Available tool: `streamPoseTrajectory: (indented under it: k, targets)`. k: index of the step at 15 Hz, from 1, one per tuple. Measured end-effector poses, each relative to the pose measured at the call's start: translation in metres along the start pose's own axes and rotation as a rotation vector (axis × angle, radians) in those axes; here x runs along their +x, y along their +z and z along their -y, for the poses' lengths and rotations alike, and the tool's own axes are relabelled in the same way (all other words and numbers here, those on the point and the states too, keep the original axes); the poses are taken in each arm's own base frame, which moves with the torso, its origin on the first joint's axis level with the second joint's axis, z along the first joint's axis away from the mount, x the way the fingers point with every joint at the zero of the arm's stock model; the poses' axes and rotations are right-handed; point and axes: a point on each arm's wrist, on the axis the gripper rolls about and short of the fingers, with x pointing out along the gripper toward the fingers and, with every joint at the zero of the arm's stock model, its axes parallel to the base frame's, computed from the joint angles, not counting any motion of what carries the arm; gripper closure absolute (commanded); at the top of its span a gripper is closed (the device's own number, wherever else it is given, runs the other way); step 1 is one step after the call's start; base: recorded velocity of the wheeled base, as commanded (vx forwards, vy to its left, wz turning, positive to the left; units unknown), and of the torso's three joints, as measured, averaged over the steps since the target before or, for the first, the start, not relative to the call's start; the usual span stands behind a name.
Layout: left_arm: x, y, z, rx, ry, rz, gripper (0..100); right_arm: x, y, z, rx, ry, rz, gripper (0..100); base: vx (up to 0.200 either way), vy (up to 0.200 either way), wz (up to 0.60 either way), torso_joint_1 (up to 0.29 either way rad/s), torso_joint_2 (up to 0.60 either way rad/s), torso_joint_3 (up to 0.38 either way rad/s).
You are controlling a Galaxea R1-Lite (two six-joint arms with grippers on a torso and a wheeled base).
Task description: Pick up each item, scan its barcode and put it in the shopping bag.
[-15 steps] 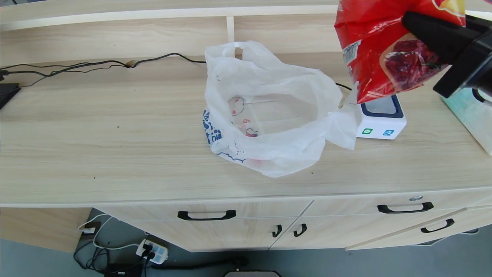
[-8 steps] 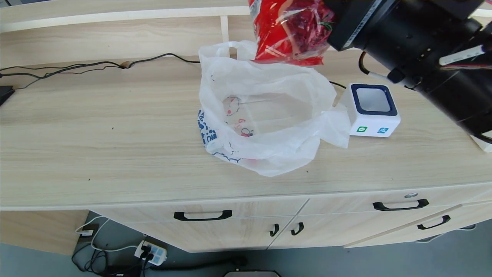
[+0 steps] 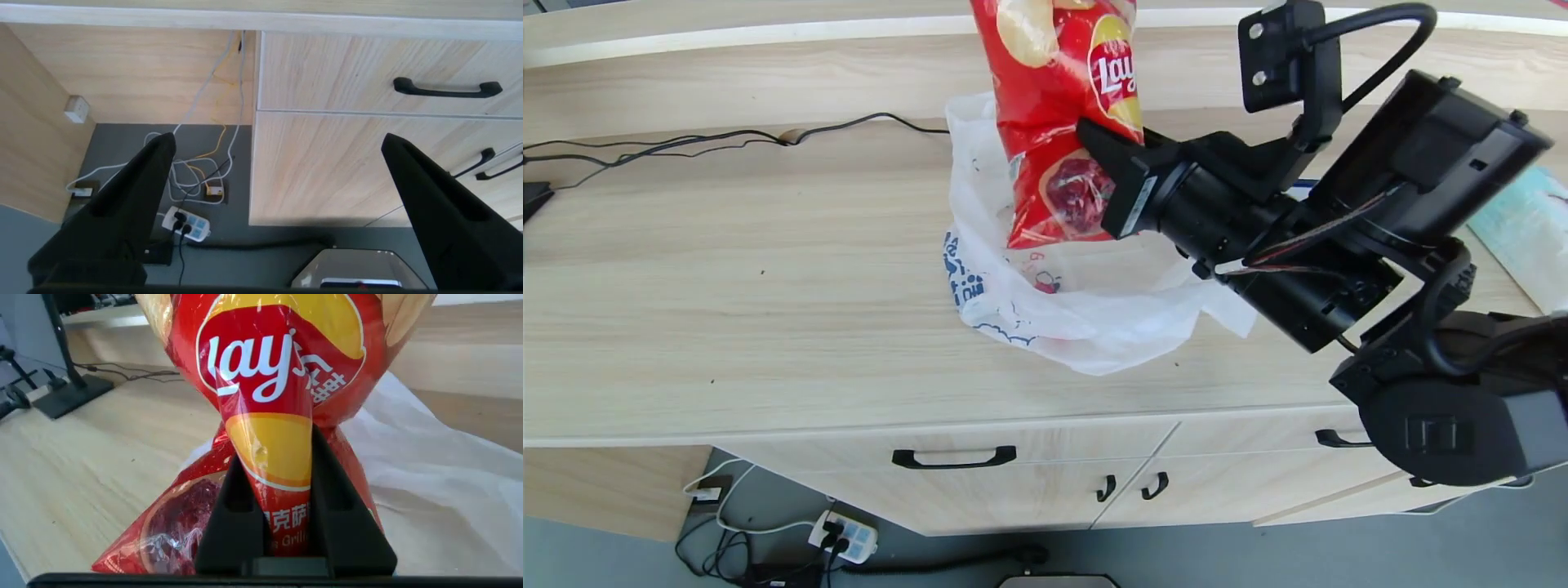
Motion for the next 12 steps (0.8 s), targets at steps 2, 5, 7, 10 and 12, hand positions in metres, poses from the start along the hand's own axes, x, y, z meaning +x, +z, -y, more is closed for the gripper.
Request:
streamPoseTrajectory:
  k: [2,5,7,10,12]
  targets:
    - [0.000,0.000,0.000,0.000,0.000,0.000,0,-0.008,-0.009,0.005,-0.022,-0.012,-0.043,100,0.000,0.000,0.00,0.000,0.00,0.000]
    - [0.000,0.000,0.000,0.001,0.000,0.000,0,-0.021,-0.017,0.007,-0.032,-0.017,-0.094,100,0.000,0.000,0.00,0.000,0.00,0.000]
    - [0.000,0.000,0.000,0.000,0.000,0.000,0,-0.023,-0.018,0.013,-0.041,-0.051,-0.103,100,0.000,0.000,0.00,0.000,0.00,0.000]
    - [0.000,0.000,0.000,0.000,0.000,0.001,0,-0.024,-0.020,0.020,-0.061,-0.089,-0.112,100,0.000,0.000,0.00,0.000,0.00,0.000]
    - [0.000,0.000,0.000,0.000,0.000,0.001,0,-0.024,-0.020,0.022,-0.092,-0.094,-0.115,100,0.000,0.000,0.00,0.000,0.00,0.000]
